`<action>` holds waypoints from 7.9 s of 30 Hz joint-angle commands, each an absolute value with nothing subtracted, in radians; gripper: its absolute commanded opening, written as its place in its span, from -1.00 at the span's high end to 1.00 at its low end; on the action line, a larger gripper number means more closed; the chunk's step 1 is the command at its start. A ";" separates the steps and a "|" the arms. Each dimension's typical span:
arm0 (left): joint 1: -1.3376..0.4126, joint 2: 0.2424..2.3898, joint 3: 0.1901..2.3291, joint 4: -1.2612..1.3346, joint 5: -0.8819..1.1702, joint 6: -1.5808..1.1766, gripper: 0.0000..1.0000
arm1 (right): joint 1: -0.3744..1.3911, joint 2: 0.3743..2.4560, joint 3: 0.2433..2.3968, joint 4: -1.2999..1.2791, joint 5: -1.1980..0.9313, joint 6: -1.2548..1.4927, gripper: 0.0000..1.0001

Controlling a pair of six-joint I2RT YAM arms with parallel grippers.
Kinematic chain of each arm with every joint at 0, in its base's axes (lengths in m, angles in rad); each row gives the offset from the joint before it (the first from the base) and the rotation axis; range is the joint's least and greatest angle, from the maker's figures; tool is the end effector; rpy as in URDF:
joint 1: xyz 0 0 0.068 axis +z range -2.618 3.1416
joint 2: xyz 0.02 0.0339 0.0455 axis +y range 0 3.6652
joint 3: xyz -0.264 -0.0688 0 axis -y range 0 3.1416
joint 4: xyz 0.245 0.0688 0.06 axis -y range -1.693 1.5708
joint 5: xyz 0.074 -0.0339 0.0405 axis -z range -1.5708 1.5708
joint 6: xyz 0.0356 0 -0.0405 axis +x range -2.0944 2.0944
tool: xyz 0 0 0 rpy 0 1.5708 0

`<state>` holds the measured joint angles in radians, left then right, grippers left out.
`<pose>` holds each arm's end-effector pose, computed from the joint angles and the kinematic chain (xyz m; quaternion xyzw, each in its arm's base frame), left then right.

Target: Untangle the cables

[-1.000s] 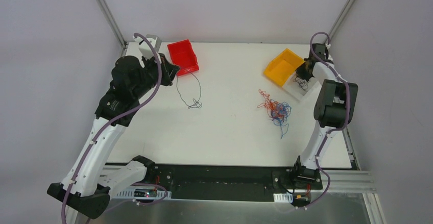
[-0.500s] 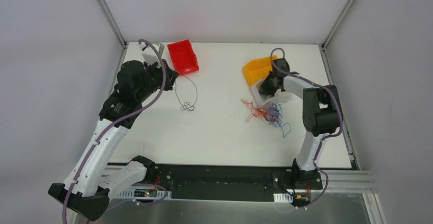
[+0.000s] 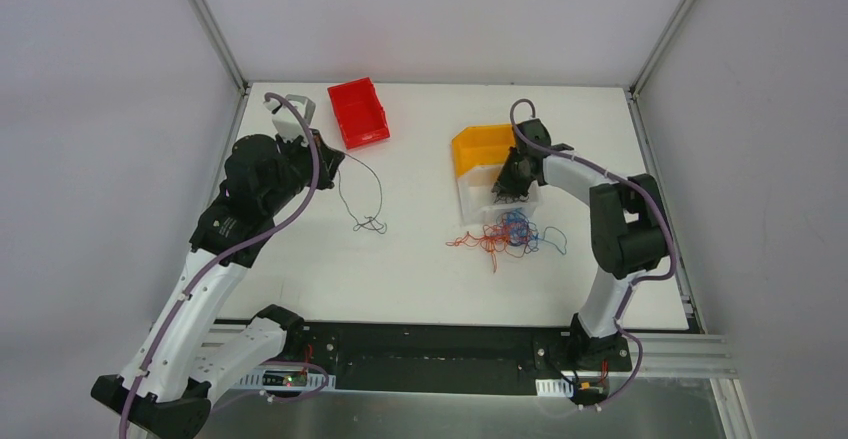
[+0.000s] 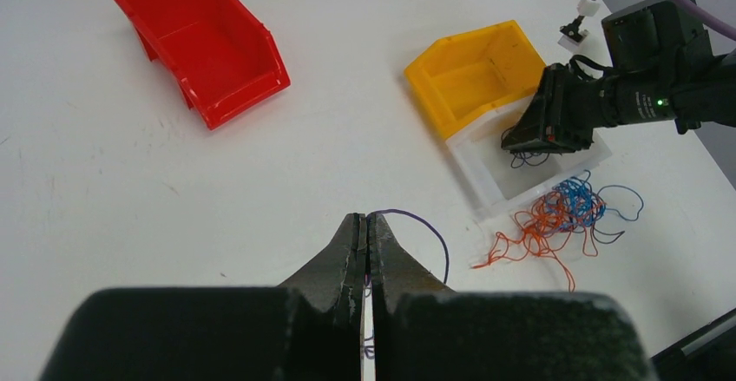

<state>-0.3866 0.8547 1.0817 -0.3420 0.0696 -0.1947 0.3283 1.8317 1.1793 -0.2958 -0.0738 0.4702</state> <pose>0.1664 -0.0704 0.4137 0.0945 0.7405 -0.2154 0.6296 0.3618 0.1260 0.1785 0.0562 0.9497 0.1513 0.2684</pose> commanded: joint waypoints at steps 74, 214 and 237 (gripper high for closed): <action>-0.393 0.806 1.061 -0.324 -0.013 -0.127 1.00 | 0.380 2.081 1.635 -0.413 -0.203 0.658 0.50; -0.892 1.732 1.195 0.099 0.288 -0.334 -0.26 | 0.043 0.869 0.580 -0.520 -0.108 0.604 -0.08; -0.966 1.903 1.232 -0.032 0.131 -0.047 0.29 | 0.041 0.860 0.611 -0.437 -0.214 0.526 -0.14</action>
